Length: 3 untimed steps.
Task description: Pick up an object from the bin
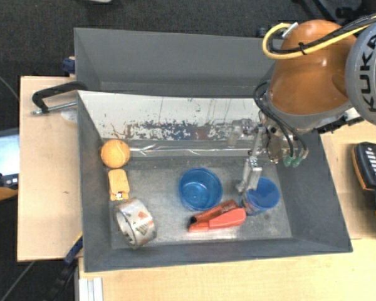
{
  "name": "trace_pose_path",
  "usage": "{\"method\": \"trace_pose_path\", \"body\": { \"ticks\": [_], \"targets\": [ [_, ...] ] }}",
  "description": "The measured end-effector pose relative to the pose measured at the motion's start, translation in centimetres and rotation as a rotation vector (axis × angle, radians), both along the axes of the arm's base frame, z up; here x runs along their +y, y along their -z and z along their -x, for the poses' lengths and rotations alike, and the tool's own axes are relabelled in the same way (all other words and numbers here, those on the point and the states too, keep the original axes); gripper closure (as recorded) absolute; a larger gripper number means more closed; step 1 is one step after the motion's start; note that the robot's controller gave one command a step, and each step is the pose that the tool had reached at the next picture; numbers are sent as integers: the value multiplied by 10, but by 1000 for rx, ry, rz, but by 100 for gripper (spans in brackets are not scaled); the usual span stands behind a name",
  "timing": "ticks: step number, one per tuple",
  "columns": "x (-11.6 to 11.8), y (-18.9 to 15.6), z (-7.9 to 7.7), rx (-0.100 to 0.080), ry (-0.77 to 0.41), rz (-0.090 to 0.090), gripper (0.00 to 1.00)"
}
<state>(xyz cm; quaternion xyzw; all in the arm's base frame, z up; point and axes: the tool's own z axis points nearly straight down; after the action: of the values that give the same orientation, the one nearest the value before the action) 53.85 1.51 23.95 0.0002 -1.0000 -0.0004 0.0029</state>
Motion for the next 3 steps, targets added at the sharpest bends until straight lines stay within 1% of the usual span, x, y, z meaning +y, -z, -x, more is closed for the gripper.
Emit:
{"method": "trace_pose_path", "body": {
  "ticks": [1,2,3],
  "targets": [
    [0,-5,-2,-9,1,0,0],
    [27,69,-18,-10,7,-1,0],
    [65,82,-42,-8,-51,-1,0]
  ]
}}
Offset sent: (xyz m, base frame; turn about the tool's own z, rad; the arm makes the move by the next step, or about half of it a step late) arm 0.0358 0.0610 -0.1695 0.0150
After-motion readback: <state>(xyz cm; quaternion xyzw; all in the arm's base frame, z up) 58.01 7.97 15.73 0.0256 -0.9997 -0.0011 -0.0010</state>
